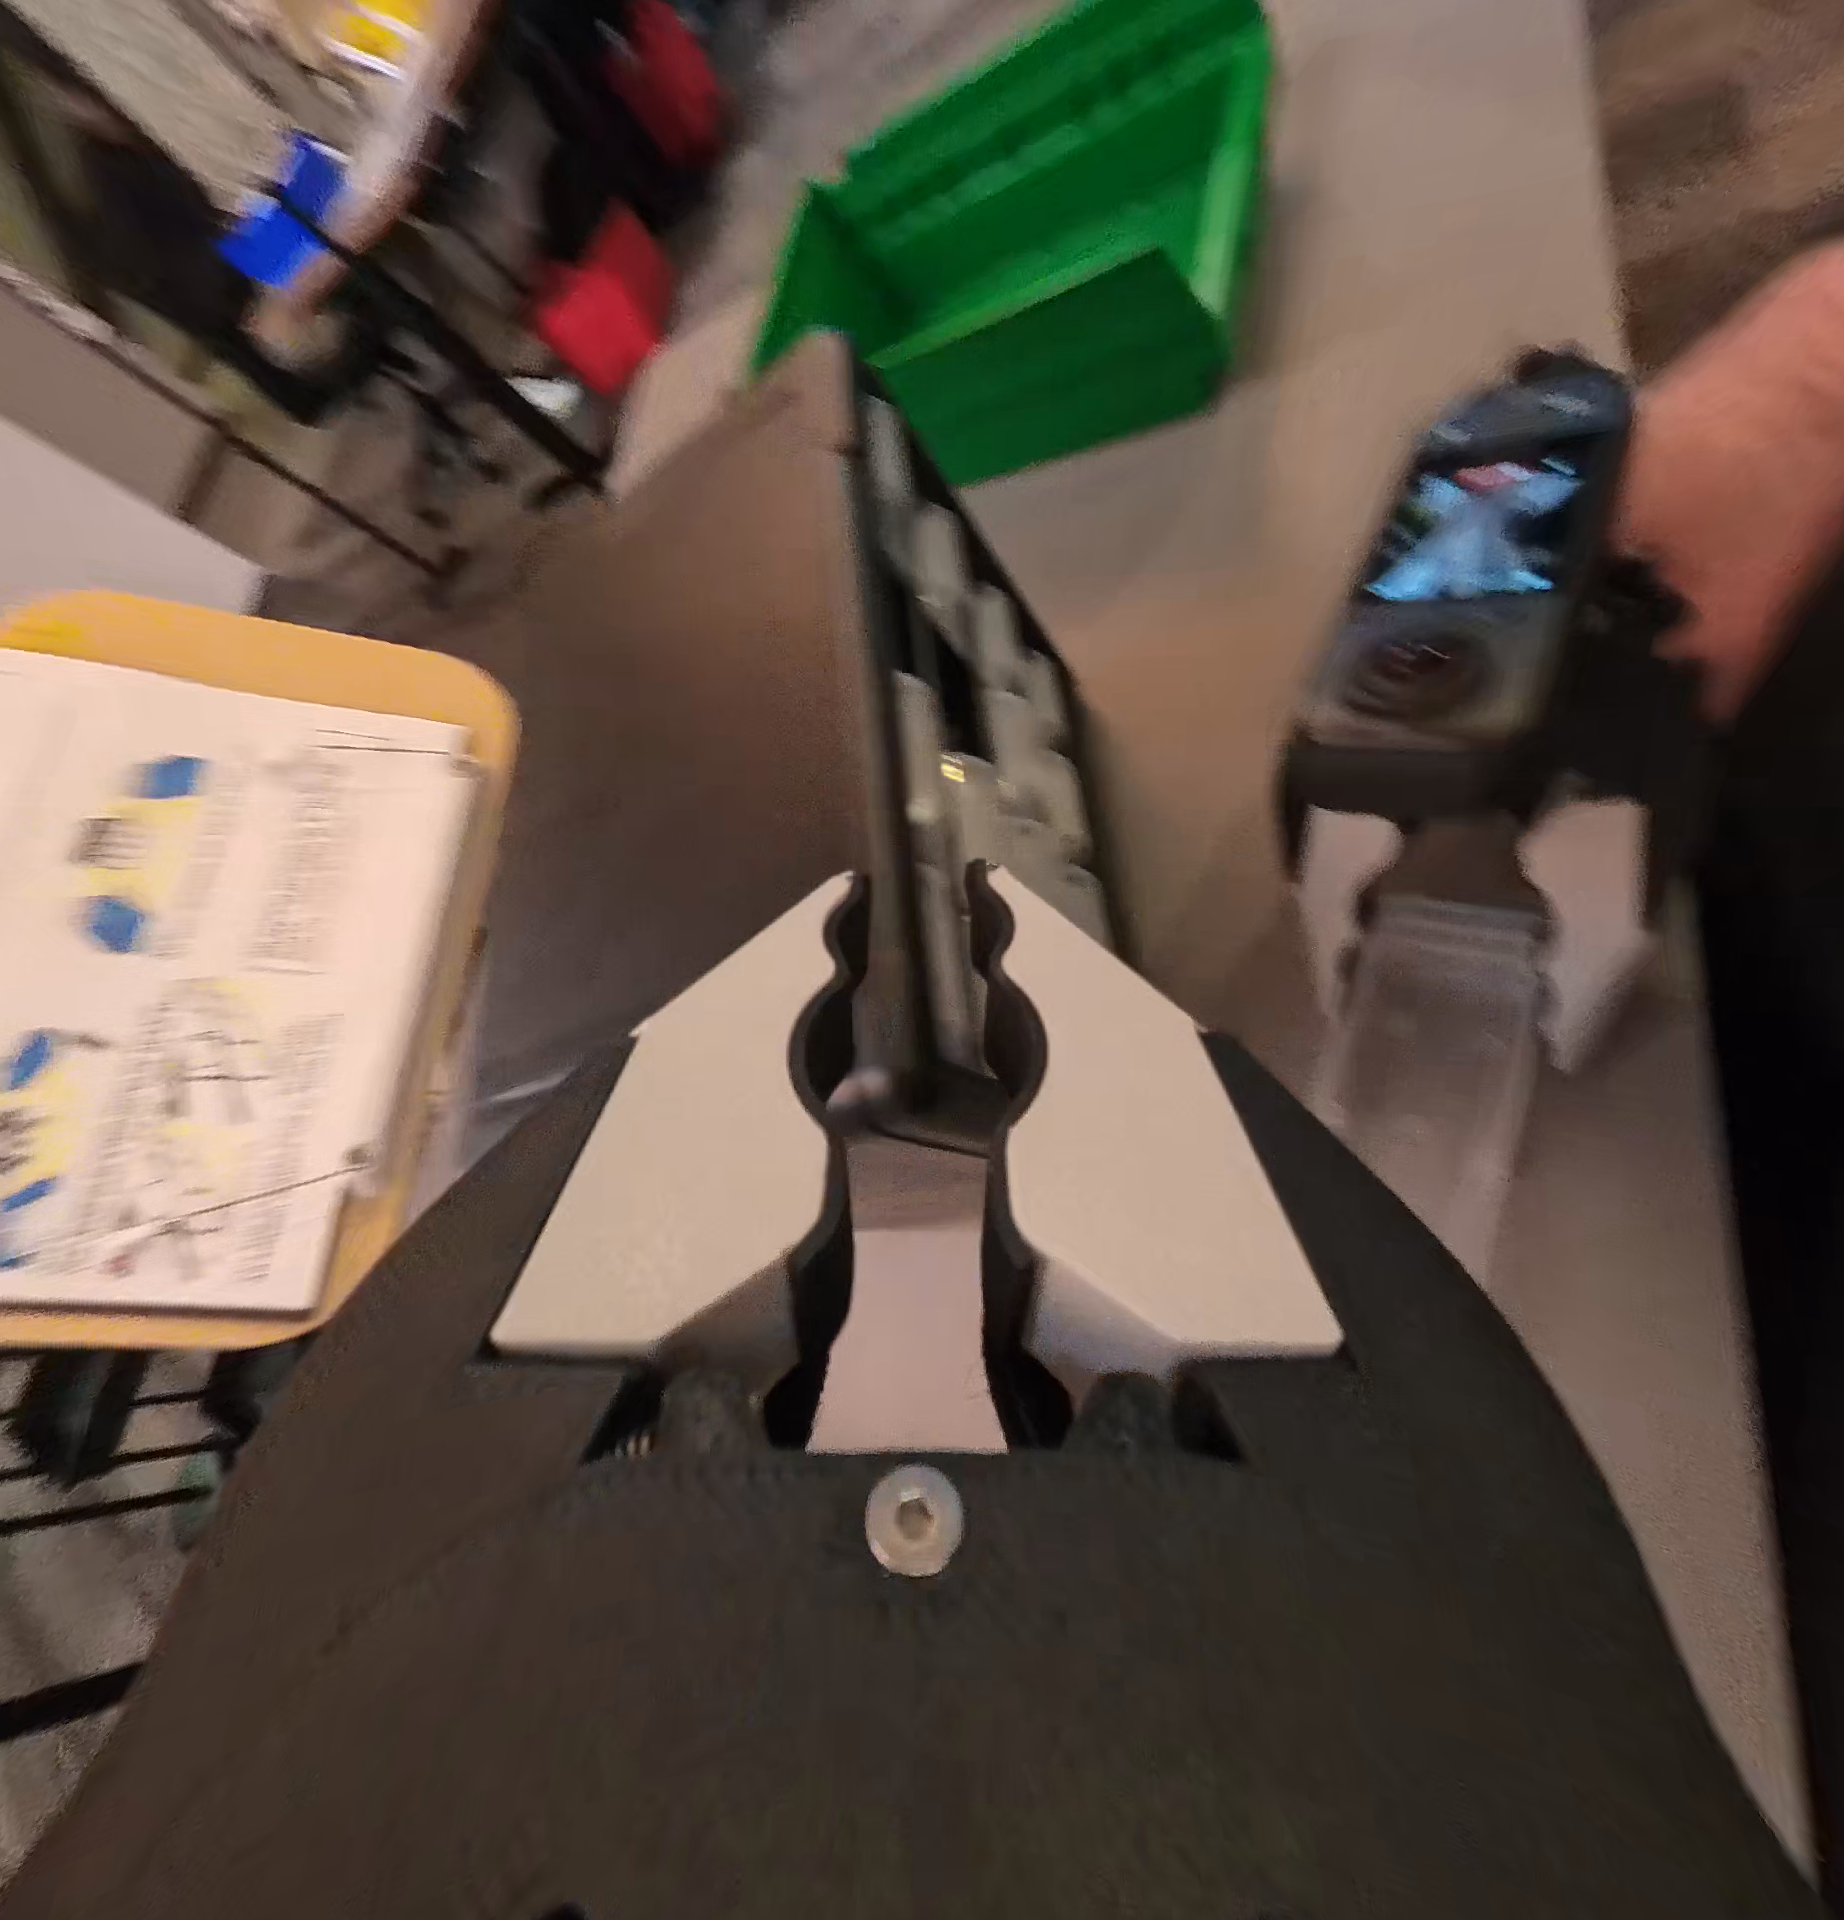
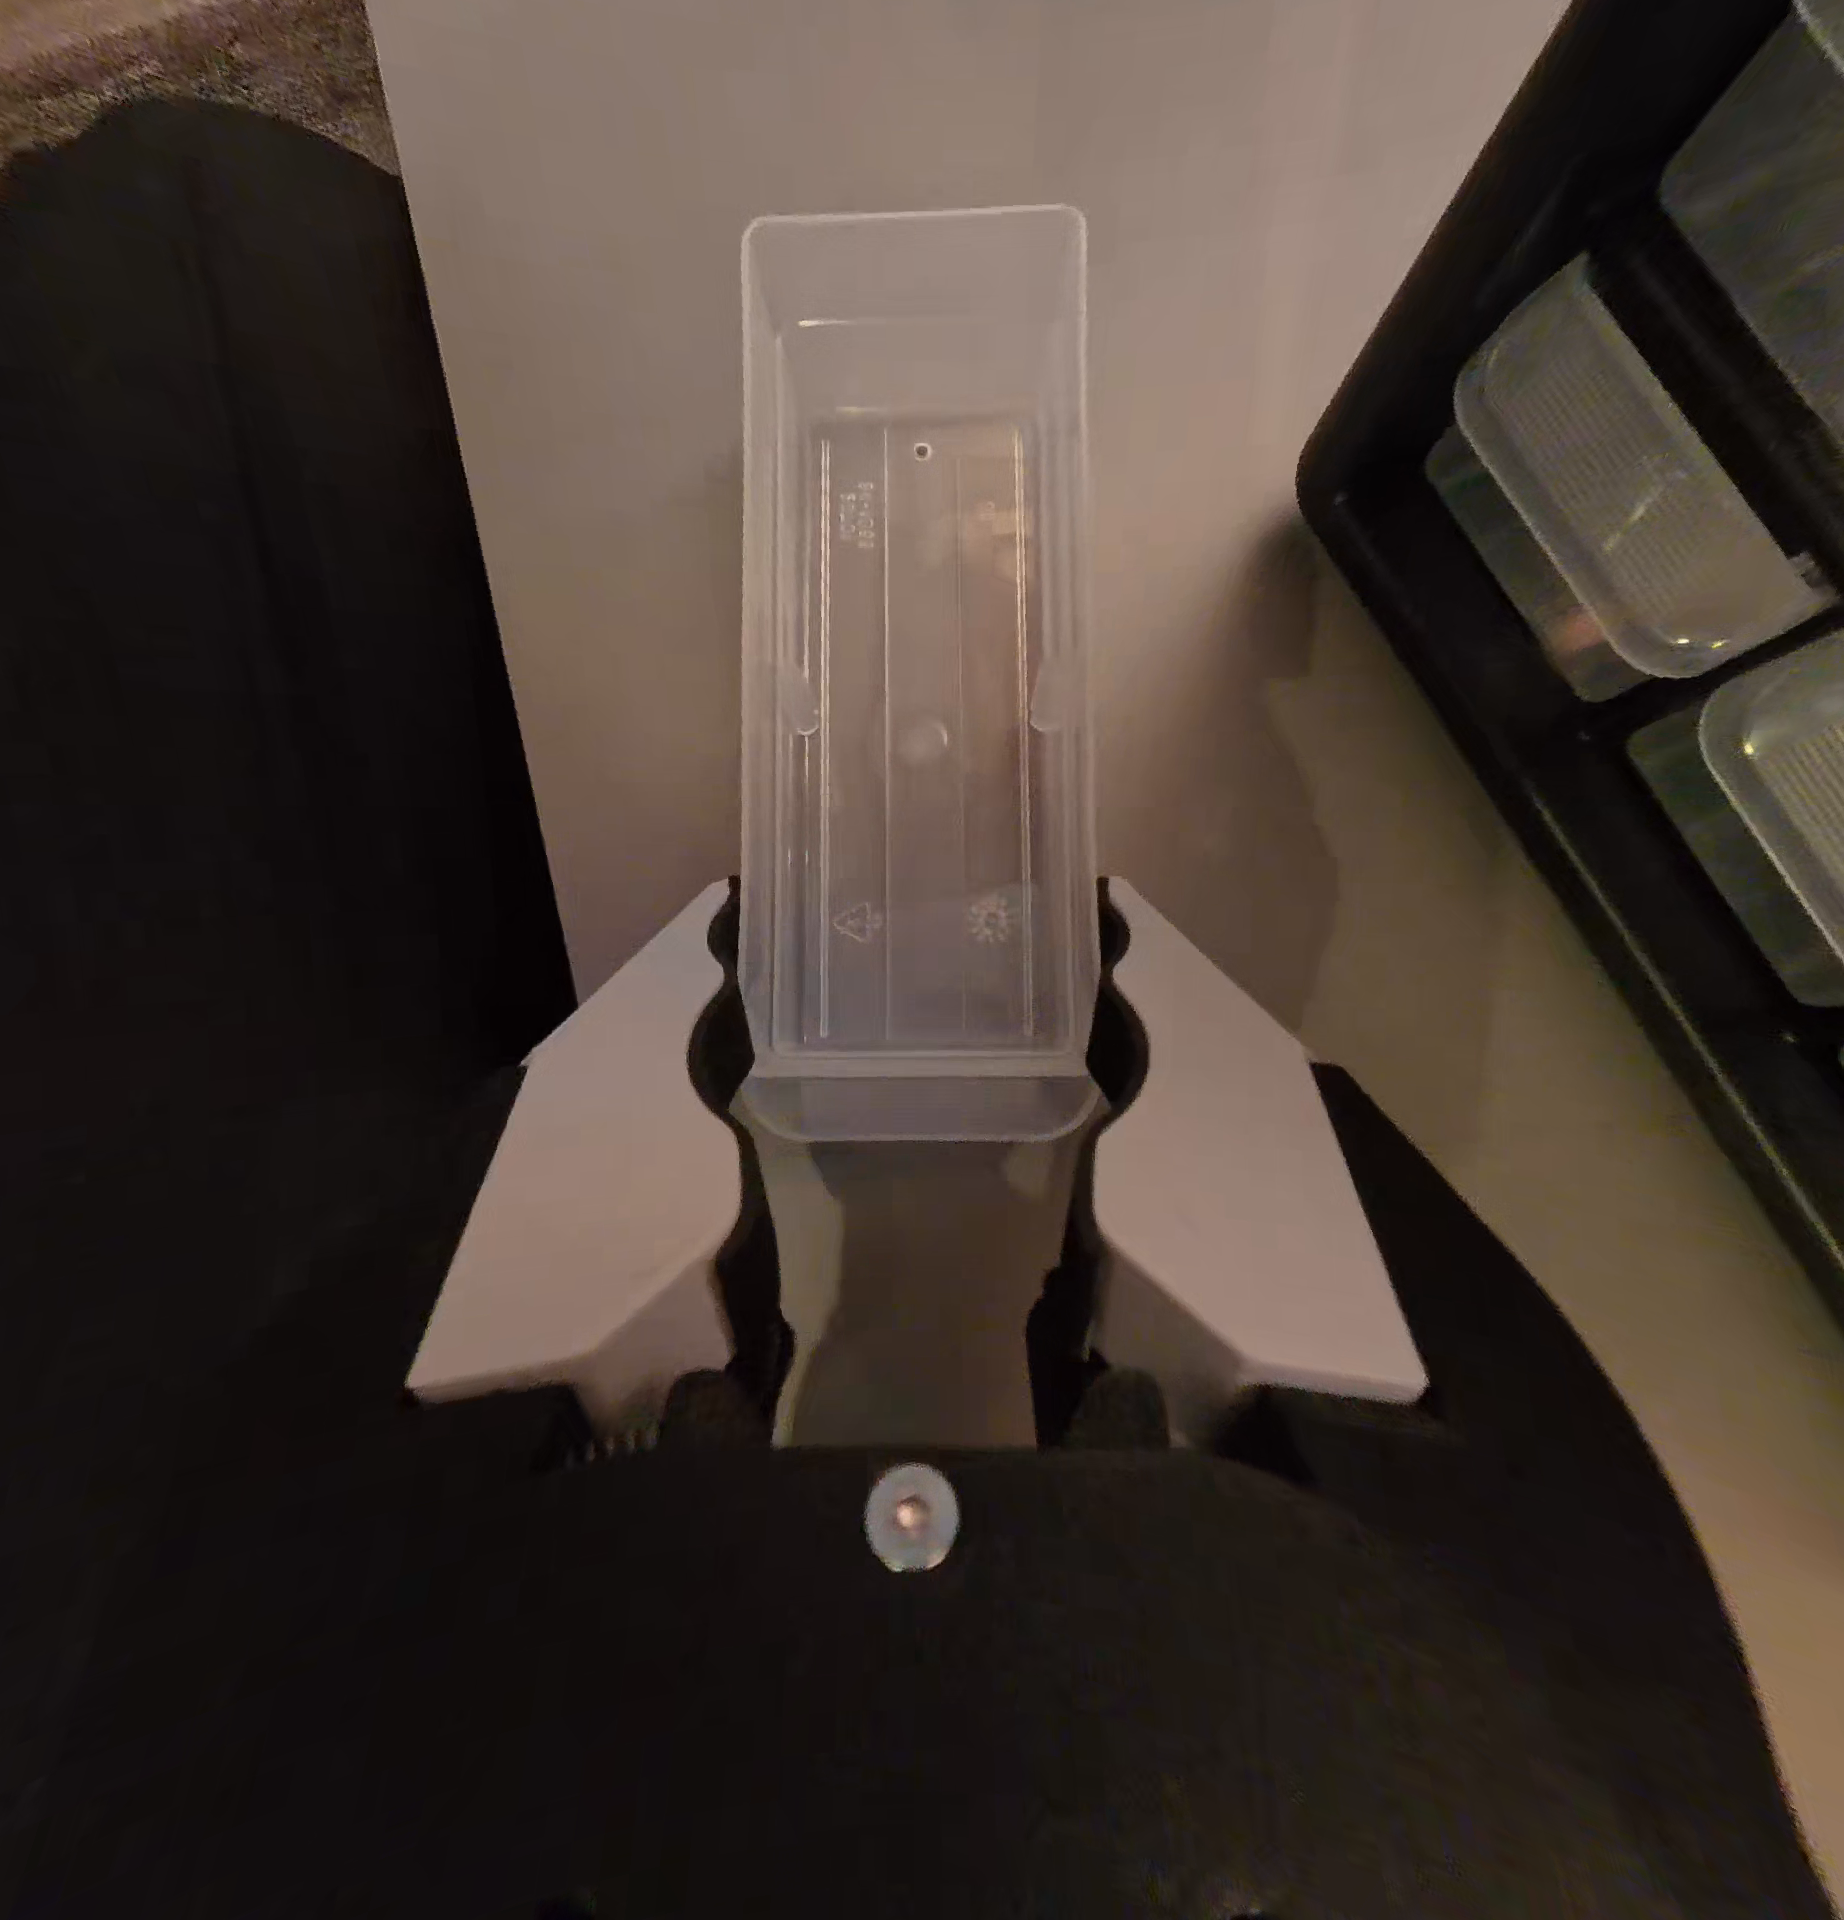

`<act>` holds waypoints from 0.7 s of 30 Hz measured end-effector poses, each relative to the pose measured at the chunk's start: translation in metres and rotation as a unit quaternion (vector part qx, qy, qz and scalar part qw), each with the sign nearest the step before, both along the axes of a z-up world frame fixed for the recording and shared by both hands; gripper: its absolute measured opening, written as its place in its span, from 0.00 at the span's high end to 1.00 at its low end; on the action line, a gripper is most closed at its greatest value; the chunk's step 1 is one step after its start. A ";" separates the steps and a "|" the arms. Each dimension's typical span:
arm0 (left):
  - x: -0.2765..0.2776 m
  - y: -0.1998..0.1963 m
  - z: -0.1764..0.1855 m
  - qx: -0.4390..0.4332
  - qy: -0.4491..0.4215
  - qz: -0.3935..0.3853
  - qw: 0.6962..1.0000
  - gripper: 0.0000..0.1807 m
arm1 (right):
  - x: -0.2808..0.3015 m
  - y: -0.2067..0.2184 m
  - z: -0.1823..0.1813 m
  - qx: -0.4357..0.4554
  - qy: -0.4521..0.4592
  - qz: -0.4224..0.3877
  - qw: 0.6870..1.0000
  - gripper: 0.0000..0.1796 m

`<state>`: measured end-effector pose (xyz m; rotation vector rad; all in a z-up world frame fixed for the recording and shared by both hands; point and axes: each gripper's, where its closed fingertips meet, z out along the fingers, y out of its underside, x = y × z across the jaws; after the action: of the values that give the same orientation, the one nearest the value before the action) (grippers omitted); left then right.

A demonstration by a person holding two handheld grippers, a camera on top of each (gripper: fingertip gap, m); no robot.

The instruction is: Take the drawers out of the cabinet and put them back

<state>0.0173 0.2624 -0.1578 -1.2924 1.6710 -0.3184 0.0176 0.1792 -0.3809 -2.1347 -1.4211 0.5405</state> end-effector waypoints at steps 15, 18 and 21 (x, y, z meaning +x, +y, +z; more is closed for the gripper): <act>0.004 0.099 -0.003 -0.093 -0.096 0.131 0.982 0.91 | 0.064 -0.001 0.060 -0.007 0.026 -0.127 0.991 0.65; 0.001 0.098 -0.011 -0.112 -0.085 0.124 0.982 0.94 | 0.094 0.004 0.084 0.000 0.041 -0.190 0.981 0.65; 0.000 0.097 -0.013 -0.130 -0.088 0.112 0.981 0.95 | 0.126 0.012 0.095 -0.006 0.027 -0.256 0.966 0.65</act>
<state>0.0178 0.3591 -0.1703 -1.5806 1.3521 -0.5127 0.1433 0.1910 -0.2855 -2.3531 -0.7831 0.3993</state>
